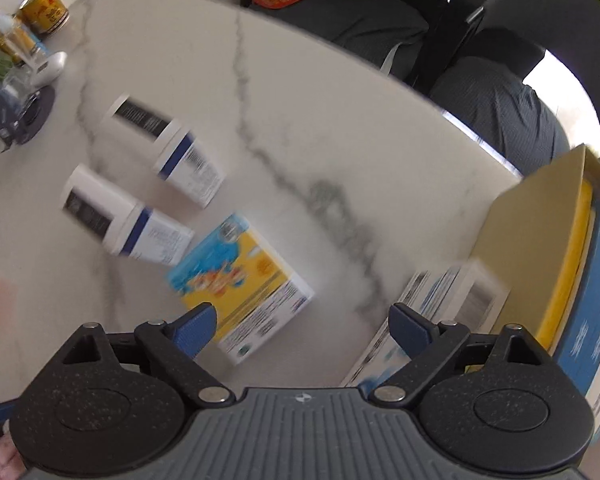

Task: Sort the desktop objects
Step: 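Move the right tool to the white box with blue tooth print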

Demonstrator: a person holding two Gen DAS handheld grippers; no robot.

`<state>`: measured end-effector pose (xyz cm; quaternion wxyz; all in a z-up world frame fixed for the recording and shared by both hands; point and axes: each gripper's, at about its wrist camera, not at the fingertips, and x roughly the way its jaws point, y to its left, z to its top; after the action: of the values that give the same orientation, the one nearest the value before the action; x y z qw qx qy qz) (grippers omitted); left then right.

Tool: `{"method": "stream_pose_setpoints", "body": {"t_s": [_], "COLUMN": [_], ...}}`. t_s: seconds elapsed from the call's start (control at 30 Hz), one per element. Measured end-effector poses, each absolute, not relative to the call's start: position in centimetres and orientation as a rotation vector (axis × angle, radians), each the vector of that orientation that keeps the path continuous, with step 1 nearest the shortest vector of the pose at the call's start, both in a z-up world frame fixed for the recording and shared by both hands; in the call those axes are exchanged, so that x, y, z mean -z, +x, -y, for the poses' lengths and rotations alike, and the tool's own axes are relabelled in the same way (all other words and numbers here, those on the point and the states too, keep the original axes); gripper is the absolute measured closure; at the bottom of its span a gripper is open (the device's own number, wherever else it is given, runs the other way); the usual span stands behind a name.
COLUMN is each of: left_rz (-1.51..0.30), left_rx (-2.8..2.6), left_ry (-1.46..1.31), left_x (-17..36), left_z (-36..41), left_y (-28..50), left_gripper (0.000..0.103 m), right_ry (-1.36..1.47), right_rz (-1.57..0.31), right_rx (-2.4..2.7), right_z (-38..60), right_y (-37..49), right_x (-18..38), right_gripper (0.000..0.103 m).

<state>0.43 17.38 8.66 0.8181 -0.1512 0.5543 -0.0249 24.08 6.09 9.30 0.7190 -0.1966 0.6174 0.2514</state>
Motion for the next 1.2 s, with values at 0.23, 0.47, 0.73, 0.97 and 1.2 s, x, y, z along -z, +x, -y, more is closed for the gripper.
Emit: {"method": "stream_pose_setpoints", "body": {"t_s": [0.23, 0.47, 0.73, 0.97, 1.2], "left_rz": [-1.177, -1.163, -1.207, -1.220, -1.225], "left_rx": [0.087, 0.079, 0.070, 0.103, 0.121], "left_ry": [-0.286, -0.291, -0.316, -0.299, -0.285], "left_x": [-8.8, -9.5, -8.2, -7.9, -7.8], "left_z": [-16.6, -16.7, -16.8, -16.2, -16.0], "left_y": [1.3, 0.8, 0.2, 1.0, 1.6], "left_gripper": [0.000, 0.000, 0.000, 0.000, 0.000], "right_ry": [-0.638, -0.657, -0.966, -0.843, -0.627], "right_rz": [-1.142, -1.233, -1.238, -1.334, -1.221], "right_rx": [-0.518, -0.434, -0.486, -0.546, -0.508], "right_z": [-7.9, -8.0, -7.4, -6.3, -4.0], "right_y": [22.6, 28.8, 24.3, 19.4, 15.9], "right_x": [-11.3, -9.9, -6.1, -6.8, -10.7], "right_gripper": [0.007, 0.001, 0.000, 0.000, 0.001]}}
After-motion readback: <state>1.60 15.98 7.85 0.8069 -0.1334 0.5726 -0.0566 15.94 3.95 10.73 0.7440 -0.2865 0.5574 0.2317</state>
